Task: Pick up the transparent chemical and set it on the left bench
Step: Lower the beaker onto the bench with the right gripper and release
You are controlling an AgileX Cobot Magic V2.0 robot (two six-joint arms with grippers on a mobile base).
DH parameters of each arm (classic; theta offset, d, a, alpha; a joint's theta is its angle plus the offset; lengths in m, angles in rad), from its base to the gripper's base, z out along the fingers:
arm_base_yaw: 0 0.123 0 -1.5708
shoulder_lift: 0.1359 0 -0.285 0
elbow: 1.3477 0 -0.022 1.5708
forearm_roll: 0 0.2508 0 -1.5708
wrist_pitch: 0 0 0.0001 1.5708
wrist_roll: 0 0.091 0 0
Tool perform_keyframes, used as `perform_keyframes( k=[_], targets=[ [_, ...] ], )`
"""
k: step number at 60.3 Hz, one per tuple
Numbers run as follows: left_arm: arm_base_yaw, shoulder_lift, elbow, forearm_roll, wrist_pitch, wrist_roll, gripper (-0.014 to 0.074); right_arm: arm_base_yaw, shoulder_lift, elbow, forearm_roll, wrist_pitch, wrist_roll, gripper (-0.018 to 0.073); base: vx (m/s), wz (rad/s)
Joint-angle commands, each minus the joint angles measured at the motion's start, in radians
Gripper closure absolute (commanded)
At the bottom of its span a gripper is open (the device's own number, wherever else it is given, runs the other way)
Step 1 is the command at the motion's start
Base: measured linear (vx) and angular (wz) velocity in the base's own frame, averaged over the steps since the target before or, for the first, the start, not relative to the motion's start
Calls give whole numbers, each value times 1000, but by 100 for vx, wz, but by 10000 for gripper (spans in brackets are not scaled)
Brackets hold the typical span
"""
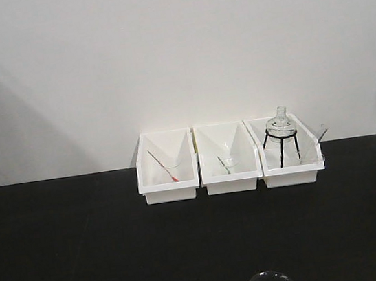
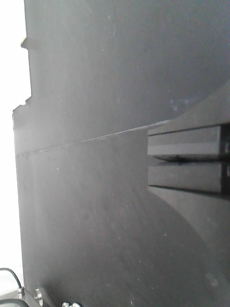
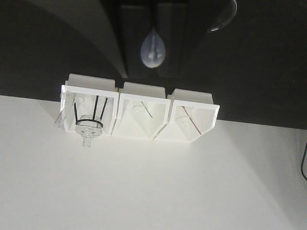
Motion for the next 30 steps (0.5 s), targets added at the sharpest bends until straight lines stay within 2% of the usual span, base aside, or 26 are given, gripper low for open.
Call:
perform_keyframes(
  k=[1, 10, 21, 30],
  targets=[
    [-2, -19, 16, -1, -78, -8, 600, 1, 9, -30, 8, -72, -9, 562, 0, 1],
    [-2, -19, 16, -1, -78, -8, 600, 1, 9, -30, 41, -71, 0, 562, 0, 1],
    [-2, -19, 16, -1, -78, -8, 600, 1, 17, -30, 168, -160, 21, 562, 0, 0],
    [-2, -19, 16, -1, -78, -8, 600, 1, 176, -54, 243, -196, 21, 562, 0, 0]
  ],
)
